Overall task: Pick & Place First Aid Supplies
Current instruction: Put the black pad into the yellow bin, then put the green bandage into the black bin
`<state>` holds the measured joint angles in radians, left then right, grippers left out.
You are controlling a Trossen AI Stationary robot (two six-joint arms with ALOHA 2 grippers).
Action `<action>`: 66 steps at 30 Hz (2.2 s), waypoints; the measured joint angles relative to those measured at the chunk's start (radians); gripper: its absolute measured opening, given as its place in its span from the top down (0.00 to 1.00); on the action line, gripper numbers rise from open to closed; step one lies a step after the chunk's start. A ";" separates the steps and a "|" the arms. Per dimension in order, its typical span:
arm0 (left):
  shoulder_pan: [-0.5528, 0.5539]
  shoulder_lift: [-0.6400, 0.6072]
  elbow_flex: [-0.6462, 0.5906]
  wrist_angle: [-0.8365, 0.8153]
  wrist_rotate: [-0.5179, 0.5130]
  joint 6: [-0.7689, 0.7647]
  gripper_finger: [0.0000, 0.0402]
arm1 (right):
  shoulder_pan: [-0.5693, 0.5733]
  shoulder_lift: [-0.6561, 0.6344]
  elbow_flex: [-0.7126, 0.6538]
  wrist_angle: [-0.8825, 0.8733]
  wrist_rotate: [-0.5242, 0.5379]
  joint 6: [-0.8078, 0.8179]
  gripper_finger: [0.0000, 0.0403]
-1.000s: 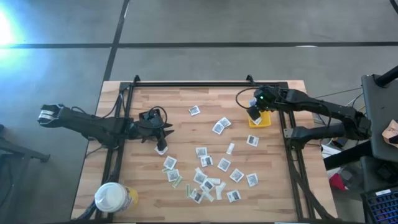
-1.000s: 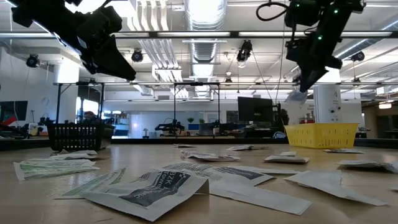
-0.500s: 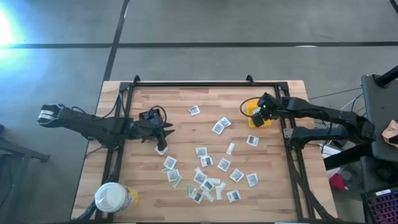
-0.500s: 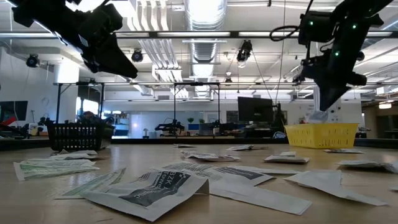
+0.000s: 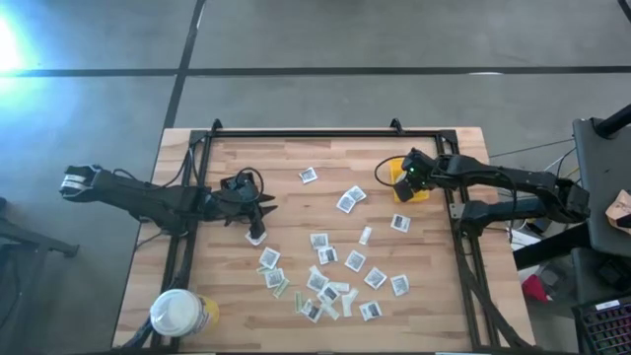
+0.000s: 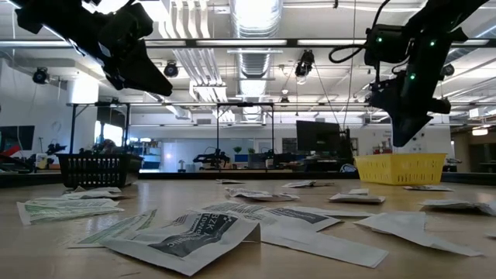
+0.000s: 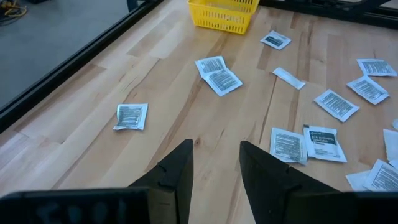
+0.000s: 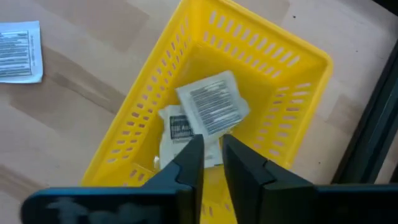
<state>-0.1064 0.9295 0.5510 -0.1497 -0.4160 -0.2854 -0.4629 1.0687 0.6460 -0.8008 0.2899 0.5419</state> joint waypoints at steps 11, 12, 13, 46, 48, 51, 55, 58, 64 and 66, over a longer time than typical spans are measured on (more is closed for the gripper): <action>0.000 0.000 0.019 -0.018 0.128 0.035 0.70 | 0.000 -0.057 0.006 -0.004 0.019 -0.003 0.71; 0.000 0.000 0.025 -0.019 0.146 0.035 0.70 | 0.000 -0.066 0.012 -0.005 0.016 -0.003 0.70; 0.000 0.000 0.032 -0.023 0.159 0.035 0.70 | 0.000 -0.074 0.021 -0.005 0.016 -0.003 0.70; -0.296 0.368 0.362 -0.358 0.394 -0.926 0.70 | 0.001 -0.105 0.082 -0.007 -0.012 -0.154 0.82; -0.327 0.395 0.362 -0.334 0.375 -0.977 0.70 | 0.001 -0.105 0.082 -0.008 -0.012 -0.160 0.82; -0.360 0.441 0.362 -0.285 0.356 -1.037 0.70 | 0.001 -0.105 0.082 -0.009 -0.013 -0.181 0.82; -0.390 0.501 0.367 -0.258 0.355 -1.105 0.70 | 0.000 -0.105 0.082 -0.010 -0.014 -0.189 0.80; -0.409 0.531 0.369 -0.263 0.355 -1.159 0.70 | 0.001 -0.105 0.082 -0.011 -0.014 -0.210 0.79; -0.447 0.582 0.372 -0.236 0.345 -1.282 0.70 | 0.001 -0.105 0.082 -0.011 -0.014 -0.214 0.80; -0.455 0.596 0.372 -0.218 0.343 -1.304 0.70 | 0.001 -0.105 0.081 -0.011 -0.014 -0.227 0.81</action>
<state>-0.5614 1.5252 0.9226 -0.3678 -0.0732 -1.5897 -0.4622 0.9642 0.7274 -0.8115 0.2760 0.3145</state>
